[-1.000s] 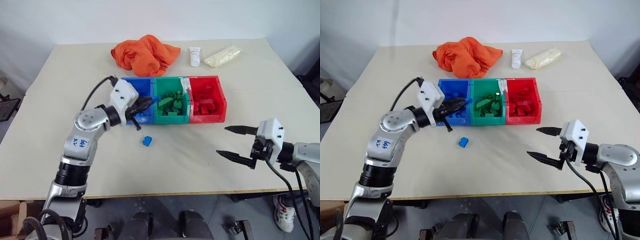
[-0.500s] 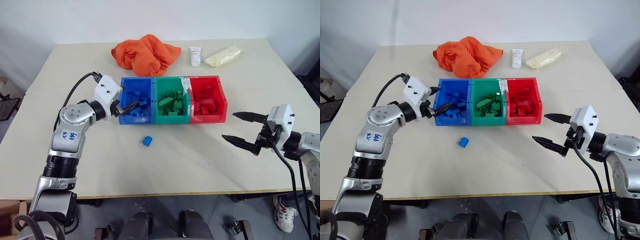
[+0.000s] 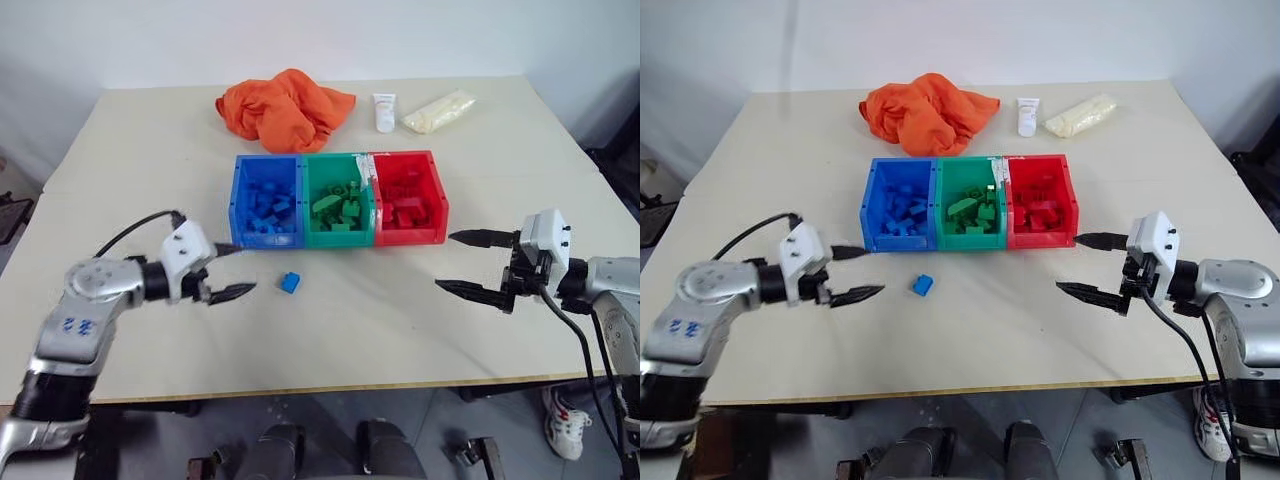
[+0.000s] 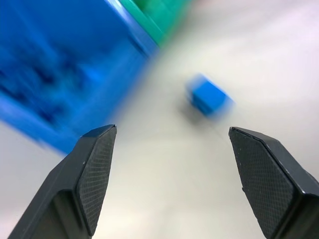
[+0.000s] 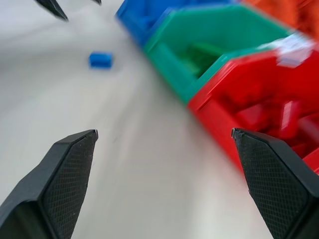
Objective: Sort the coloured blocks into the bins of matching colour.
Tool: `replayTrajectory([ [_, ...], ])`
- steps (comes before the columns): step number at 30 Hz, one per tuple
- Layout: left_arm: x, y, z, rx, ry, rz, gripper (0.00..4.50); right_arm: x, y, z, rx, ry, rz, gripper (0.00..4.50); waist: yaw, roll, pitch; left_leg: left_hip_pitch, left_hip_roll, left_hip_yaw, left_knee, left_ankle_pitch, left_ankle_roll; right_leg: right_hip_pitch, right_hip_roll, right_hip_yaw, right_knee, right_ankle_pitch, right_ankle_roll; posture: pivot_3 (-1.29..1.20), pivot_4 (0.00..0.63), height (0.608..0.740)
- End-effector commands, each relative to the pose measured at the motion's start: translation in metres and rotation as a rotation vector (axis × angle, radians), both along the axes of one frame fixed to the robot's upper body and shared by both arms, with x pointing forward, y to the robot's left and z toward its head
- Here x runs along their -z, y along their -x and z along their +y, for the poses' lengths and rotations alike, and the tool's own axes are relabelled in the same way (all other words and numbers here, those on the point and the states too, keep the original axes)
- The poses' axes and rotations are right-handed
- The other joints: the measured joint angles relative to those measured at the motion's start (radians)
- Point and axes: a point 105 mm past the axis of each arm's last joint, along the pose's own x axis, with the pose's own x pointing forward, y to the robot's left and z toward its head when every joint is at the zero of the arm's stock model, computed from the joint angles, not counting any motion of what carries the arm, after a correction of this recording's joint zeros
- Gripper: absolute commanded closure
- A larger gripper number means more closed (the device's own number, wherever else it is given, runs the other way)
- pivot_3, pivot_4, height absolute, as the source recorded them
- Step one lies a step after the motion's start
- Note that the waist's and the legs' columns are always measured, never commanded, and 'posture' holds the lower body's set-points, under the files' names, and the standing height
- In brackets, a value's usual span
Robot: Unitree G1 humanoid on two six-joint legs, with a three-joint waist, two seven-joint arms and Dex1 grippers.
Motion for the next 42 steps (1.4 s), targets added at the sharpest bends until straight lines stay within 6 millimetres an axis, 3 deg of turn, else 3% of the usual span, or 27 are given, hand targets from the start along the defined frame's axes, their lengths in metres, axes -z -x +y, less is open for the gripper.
replayTrajectory([
  [1, -0.005, 0.026, 0.01, 0.049, -0.042, 0.04, 0.66, -0.006, 0.004, -0.002, -0.043, 0.031, -0.016, 0.0, -0.001, 0.0, 0.0, 0.0, 0.0, 0.0, 0.0, 0.0, 0.0, 0.0, 0.0, 0.0, 0.0, 0.0, 0.0, 0.0, 0.15, 0.74],
  [6, 0.015, 0.048, 0.047, -0.003, -0.118, 0.14, 0.66, -0.006, 0.002, -0.003, -0.057, 0.036, -0.013, 0.0, -0.008, 0.002, 0.0, 0.001, 0.003, 0.0, -0.002, 0.0, -0.001, 0.001, 0.001, 0.001, -0.003, 0.0, -0.003, 0.0, 0.15, 0.74],
  [10, 0.013, 0.052, 0.053, -0.016, -0.107, 0.133, 0.66, -0.005, 0.005, -0.003, -0.081, 0.037, -0.002, 0.0, -0.001, 0.002, 0.001, 0.001, 0.003, 0.0, -0.002, 0.0, -0.001, 0.001, 0.001, 0.001, -0.003, 0.0, -0.003, 0.0, 0.15, 0.74],
  [16, 0.011, 0.047, 0.045, 0.004, -0.074, 0.09, 0.66, -0.007, 0.016, -0.002, -0.152, 0.035, 0.007, 0.0, -0.002, 0.002, 0.001, 0.001, 0.003, 0.0, -0.003, 0.0, -0.001, 0.001, 0.001, 0.0, -0.004, 0.0, -0.003, 0.0, 0.15, 0.74],
  [25, 0.024, 0.024, -0.006, 0.093, 0.0, 0.021, 0.66, -0.006, 0.017, -0.004, -0.142, 0.06, -0.001, 0.0, 0.003, 0.002, 0.001, 0.001, 0.003, 0.0, -0.002, -0.001, -0.001, 0.001, 0.001, -0.002, -0.003, 0.001, -0.003, 0.0, 0.15, 0.74],
  [28, 0.025, 0.003, -0.038, 0.092, 0.076, -0.06, 0.66, -0.005, 0.016, -0.004, -0.121, 0.057, -0.004, 0.0, 0.006, 0.003, 0.0, 0.001, 0.003, 0.001, -0.002, -0.001, -0.001, 0.0, 0.002, -0.002, -0.002, 0.001, -0.003, 0.0, 0.15, 0.74],
  [32, 0.027, -0.022, -0.066, 0.042, 0.135, -0.131, 0.66, -0.003, 0.019, -0.003, -0.102, 0.049, -0.007, 0.0, 0.015, 0.003, 0.0, 0.0, 0.003, 0.002, 0.003, -0.001, -0.001, 0.001, 0.002, -0.004, 0.0, 0.001, -0.003, 0.0, 0.15, 0.74],
  [41, 0.04, -0.047, -0.078, -0.006, 0.104, -0.159, 0.66, -0.002, 0.025, -0.004, -0.053, 0.036, -0.015, 0.0, 0.013, 0.002, 0.0, 0.0, 0.003, 0.002, 0.004, -0.001, -0.002, 0.0, 0.003, -0.003, 0.001, 0.001, -0.003, 0.0, 0.15, 0.74],
  [42, 0.042, -0.047, -0.08, 0.007, 0.096, -0.149, 0.84, -0.002, 0.025, -0.004, -0.05, 0.034, -0.015, 0.0, 0.015, 0.002, 0.0, 0.0, 0.003, 0.002, 0.004, -0.001, -0.002, 0.0, 0.003, -0.003, 0.001, 0.001, -0.003, 0.0, 0.15, 0.74],
])
